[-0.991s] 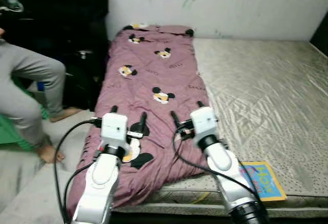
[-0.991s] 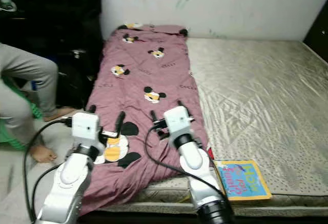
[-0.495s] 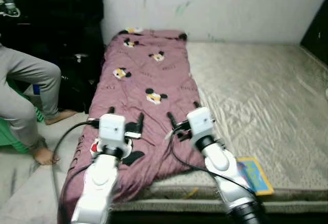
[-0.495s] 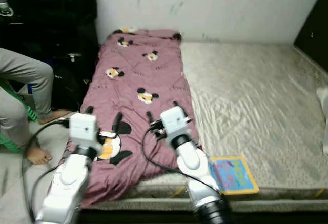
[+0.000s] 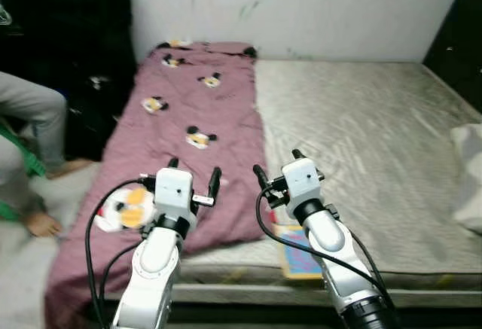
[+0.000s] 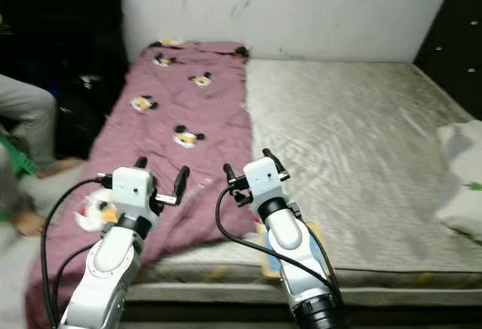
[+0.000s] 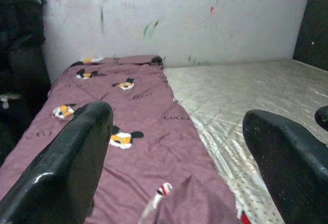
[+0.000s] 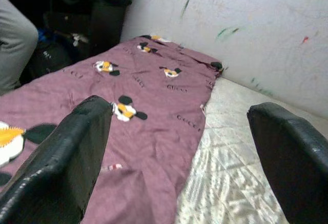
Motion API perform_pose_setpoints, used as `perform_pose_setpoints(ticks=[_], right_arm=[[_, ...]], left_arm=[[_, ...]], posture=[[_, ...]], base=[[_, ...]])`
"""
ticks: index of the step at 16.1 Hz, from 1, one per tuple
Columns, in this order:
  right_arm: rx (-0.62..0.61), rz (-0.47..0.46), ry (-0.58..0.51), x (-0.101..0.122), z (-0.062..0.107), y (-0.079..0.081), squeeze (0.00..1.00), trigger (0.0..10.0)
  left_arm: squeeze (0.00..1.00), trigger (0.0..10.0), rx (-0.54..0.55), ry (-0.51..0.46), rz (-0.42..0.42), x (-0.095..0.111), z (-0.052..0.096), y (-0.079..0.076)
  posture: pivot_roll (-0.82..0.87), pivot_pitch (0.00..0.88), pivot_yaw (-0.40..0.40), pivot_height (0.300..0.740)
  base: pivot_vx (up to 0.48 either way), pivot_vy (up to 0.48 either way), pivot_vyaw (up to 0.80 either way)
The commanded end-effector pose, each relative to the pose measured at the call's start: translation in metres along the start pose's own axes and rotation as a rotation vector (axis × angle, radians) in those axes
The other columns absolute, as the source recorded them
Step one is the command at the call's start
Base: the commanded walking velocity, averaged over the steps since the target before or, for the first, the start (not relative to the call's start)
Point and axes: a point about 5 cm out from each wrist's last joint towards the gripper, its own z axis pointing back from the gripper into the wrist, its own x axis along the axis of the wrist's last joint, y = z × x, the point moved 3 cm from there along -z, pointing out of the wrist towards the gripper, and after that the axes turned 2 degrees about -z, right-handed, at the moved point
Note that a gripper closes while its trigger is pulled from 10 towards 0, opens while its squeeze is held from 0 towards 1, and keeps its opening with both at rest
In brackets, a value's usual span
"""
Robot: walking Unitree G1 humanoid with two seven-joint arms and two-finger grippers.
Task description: Clean up the room
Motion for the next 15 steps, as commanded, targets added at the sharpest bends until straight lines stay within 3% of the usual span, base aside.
perform_pose_setpoints(ticks=[1, 3, 7, 10, 12, 15], right_arm=[[0.009, 0.0, -0.022, 0.007, -0.004, 0.003, 0.0, 10.0], [0.003, -0.008, -0.021, 0.006, -0.003, 0.002, 0.0, 10.0], [-0.012, -0.021, -0.024, 0.006, 0.001, -0.003, 0.0, 10.0], [-0.02, -0.035, -0.015, 0.001, 0.015, -0.007, 0.0, 10.0], [-0.035, -0.031, -0.012, 0.0, 0.016, -0.014, 0.0, 10.0], [-0.049, -0.046, -0.018, 0.001, 0.016, -0.02, 0.0, 10.0]], left_arm=[[0.0, 10.0, 0.015, 0.002, -0.007, 0.0, 0.0, 0.005], [0.0, 10.0, 0.015, 0.002, -0.005, 0.0, 0.0, 0.005], [0.0, 10.0, 0.012, -0.003, 0.023, 0.0, 0.002, 0.006], [0.0, 10.0, 0.002, -0.004, 0.024, 0.0, 0.003, 0.007], [0.0, 10.0, -0.048, -0.024, 0.055, 0.002, 0.004, 0.001], [0.0, 10.0, -0.048, -0.023, 0.051, 0.002, 0.002, 0.002]], posture=[[0.0, 0.0, -0.025, 0.74], [0.0, 0.0, -0.025, 0.74], [0.0, 0.0, -0.029, 0.74], [0.0, 0.0, -0.029, 0.74], [0.0, 0.0, -0.031, 0.74], [-0.01, 0.0, -0.031, 0.74]], base=[[0.0, -0.375, 0.0], [0.0, -0.375, 0.0], [0.0, 0.0, 0.0], [0.0, 0.0, 0.0], [0.0, 0.0, 0.0], [0.269, 0.0, 0.0]])
